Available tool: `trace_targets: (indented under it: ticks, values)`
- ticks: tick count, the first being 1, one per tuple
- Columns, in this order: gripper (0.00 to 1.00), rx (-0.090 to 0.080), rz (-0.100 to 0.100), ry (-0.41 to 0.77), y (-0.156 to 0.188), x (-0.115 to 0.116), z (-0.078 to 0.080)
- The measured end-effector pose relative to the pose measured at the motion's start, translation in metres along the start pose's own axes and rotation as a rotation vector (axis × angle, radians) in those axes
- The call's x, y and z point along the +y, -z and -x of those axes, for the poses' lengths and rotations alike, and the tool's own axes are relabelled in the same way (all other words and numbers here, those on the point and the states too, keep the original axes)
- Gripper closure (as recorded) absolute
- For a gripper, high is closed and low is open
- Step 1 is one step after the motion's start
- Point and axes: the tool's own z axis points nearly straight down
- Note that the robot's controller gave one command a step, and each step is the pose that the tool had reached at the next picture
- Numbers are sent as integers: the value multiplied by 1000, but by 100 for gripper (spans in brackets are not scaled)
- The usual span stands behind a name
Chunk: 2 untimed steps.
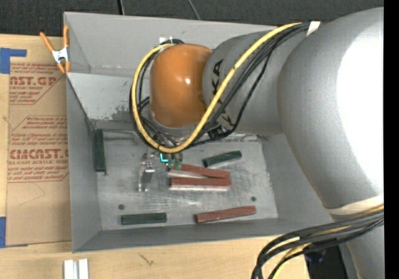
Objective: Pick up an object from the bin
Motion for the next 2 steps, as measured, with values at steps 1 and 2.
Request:
trace_targets:
  ticks: [1,2]
  values:
    - [0,-7,1,-2,4,-1,2]
    - [0,-9,1,-7,-28,-59,18]
